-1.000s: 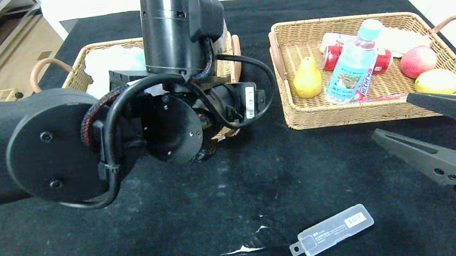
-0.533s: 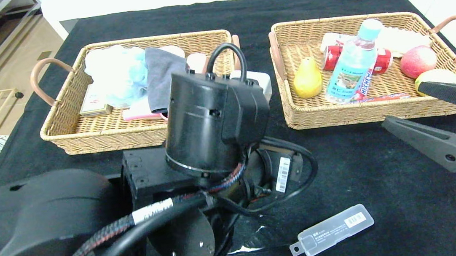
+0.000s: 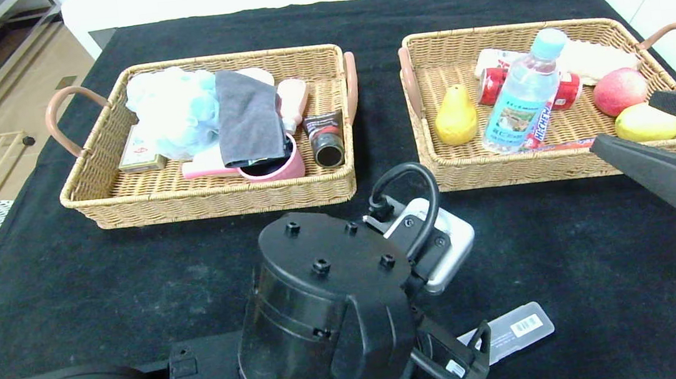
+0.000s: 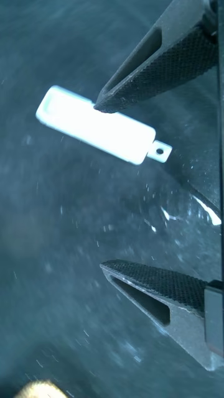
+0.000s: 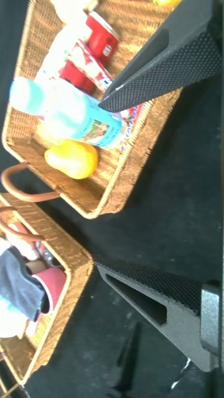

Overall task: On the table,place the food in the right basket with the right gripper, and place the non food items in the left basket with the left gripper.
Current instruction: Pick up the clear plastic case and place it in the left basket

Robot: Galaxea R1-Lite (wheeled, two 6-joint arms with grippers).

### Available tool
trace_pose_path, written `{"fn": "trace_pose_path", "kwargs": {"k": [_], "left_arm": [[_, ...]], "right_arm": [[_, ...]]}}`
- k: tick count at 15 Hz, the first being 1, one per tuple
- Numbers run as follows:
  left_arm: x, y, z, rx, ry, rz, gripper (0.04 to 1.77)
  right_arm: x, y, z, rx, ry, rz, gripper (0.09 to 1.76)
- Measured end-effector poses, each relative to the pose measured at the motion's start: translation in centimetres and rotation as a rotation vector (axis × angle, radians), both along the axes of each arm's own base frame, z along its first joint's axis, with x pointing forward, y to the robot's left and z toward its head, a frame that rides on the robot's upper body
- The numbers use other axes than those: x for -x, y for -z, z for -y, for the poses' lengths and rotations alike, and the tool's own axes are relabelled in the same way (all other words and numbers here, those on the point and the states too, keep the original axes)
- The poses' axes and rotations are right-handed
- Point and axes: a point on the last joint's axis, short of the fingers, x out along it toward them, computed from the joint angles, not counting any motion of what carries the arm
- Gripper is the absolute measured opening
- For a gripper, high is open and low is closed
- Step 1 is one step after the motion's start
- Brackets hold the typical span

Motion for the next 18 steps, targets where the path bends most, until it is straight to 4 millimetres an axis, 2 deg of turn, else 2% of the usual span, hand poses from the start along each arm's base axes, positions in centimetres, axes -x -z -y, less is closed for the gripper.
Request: {"fn": "trace_pose_path", "kwargs": {"k": [7, 18], "left_arm": [[0.1, 2.4, 1.9, -0.122, 0.141, 0.026, 1.71], [-1.1, 5.1, 3.0, -0.193, 0.135, 0.006, 1.72]], "right_arm": [[1.0, -1.2, 0.8, -0.027, 0.019, 0.054, 1.71], [2.3, -2.9, 2.4, -0.055, 0.088, 0.132, 1.71]]}}
